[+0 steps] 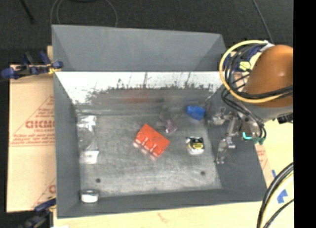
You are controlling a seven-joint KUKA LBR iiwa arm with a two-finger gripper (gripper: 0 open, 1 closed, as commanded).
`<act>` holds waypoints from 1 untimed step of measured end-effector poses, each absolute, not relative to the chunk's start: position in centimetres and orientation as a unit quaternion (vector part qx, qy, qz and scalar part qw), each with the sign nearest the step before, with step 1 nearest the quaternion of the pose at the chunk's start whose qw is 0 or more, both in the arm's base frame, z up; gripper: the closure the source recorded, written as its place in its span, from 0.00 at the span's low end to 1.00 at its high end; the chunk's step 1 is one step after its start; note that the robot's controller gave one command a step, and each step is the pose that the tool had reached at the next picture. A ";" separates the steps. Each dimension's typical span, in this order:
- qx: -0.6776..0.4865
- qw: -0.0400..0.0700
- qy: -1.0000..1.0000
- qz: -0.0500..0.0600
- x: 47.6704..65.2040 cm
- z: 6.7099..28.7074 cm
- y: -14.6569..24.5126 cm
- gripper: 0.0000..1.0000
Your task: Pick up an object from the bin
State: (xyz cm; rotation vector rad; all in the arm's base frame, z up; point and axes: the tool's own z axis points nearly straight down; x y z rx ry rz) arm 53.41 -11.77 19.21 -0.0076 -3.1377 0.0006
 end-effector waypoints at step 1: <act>-0.043 0.000 -0.999 -0.001 58.4 7.7 -9.5 0.00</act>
Offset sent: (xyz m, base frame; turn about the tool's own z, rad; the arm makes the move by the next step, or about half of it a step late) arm 0.0493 0.0218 -0.1116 0.0834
